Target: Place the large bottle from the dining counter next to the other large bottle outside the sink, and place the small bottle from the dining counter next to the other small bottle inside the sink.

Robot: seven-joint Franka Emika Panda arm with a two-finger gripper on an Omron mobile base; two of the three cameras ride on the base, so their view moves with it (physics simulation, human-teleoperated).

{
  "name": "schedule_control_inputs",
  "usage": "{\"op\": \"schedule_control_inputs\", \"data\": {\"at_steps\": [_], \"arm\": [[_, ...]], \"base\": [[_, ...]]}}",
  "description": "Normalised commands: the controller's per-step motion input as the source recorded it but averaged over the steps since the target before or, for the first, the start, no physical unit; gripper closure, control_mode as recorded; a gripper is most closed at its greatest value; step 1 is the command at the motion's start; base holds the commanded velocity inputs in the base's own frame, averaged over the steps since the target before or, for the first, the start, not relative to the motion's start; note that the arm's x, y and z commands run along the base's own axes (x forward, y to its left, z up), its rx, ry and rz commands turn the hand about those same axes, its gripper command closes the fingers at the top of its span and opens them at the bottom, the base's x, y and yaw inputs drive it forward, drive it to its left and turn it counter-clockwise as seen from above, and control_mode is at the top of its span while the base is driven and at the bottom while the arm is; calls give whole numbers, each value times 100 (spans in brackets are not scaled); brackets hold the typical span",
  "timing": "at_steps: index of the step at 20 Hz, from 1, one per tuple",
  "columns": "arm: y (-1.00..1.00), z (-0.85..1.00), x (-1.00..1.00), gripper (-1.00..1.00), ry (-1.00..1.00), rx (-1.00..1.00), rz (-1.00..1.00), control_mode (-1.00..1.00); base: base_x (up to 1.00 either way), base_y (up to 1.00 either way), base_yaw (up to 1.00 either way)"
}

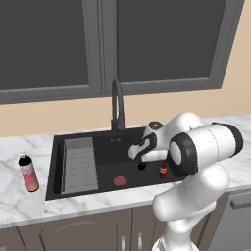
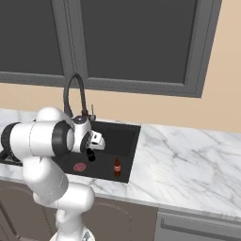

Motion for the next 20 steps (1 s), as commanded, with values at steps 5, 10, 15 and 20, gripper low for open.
{"op": "schedule_control_inputs", "data": {"at_steps": [5,10,15,20], "arm": [[0,-33,0,100,1,0,0,-100],[2,-35,0,100,0,0,0,-100],[0,-31,2,100,-4,0,0,-100],[0,-37,12,100,-1,0,0,-100]], "base": [[0,0,0],[0,0,0],[0,0,0],[0,0,0]]}}
